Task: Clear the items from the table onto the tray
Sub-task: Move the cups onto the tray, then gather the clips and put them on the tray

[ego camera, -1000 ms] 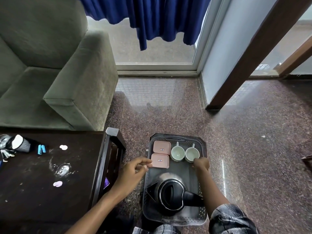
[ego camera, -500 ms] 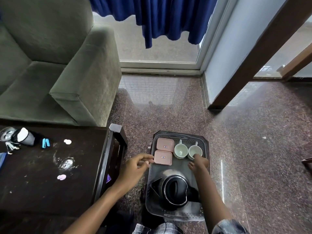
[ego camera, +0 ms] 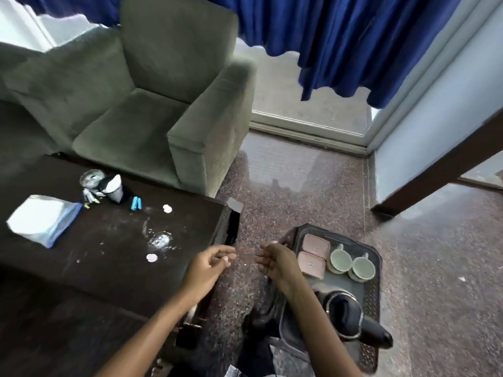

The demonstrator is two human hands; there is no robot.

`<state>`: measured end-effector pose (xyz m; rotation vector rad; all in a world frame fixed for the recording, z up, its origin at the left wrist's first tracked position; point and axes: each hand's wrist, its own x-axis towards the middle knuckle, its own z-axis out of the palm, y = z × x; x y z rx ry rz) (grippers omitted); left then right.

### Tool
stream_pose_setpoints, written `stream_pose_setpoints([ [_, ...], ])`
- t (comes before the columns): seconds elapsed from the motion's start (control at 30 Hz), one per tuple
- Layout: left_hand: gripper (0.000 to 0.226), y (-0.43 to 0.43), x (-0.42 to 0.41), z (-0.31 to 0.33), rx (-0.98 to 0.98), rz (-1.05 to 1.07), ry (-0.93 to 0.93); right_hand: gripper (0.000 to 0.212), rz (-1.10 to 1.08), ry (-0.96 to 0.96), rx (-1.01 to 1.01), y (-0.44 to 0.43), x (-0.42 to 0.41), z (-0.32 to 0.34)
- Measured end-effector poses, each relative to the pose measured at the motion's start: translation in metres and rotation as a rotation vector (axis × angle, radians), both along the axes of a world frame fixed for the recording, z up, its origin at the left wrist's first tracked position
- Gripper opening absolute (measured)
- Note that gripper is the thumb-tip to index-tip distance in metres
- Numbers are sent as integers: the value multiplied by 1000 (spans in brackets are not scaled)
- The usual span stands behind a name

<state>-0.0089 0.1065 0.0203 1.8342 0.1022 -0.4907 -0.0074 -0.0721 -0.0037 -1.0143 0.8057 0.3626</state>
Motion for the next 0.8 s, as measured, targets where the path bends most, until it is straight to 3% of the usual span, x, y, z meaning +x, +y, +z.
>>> stream_pose_setpoints([
  [0.3, 37, 219, -27, -5, 44, 271, 6, 14, 363, 146, -97, 208, -16, -29],
  [0.5, 33, 312, -38, -2, 10, 413, -17, 16, 606, 159, -185, 304, -3, -34],
  [0.8, 27, 370, 1, -12, -59, 415, 26, 8, 607, 206, -298, 365, 55, -73],
])
